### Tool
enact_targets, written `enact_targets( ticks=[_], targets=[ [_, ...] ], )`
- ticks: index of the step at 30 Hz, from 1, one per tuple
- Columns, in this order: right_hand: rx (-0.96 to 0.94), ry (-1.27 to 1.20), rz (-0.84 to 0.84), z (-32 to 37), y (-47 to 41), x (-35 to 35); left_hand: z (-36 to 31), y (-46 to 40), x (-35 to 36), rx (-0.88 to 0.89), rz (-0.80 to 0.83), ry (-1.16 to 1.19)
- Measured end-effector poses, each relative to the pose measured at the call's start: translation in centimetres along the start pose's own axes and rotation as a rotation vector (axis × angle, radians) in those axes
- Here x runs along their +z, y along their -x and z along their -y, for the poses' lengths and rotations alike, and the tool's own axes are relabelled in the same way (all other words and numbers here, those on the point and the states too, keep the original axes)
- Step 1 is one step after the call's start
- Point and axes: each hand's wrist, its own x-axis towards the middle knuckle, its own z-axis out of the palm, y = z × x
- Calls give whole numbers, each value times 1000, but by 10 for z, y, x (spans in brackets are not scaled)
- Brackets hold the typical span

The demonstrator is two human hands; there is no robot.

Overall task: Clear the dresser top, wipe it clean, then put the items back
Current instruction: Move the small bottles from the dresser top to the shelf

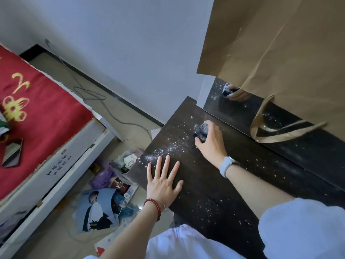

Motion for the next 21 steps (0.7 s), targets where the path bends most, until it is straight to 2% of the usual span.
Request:
enact_targets(
  ticks=[3, 6, 10, 16, 21],
  targets=[
    [30, -153, -51, -3, 65, -14, -10, 3, -17, -11, 11, 28],
    [72, -166, -114, -18, 139, -30, -31, 29, -37, -38, -137, 152],
    [224, -161, -213, -44, 239, -53, -61, 82, -37, 126, -340, 303],
    [401, -145, -365, -83, 339, -98, -127, 125, -25, 338, -262, 426],
    [519, -174, -527, -126, 399, -145, -229, 143, -13, 626, -222, 421]
  ],
)
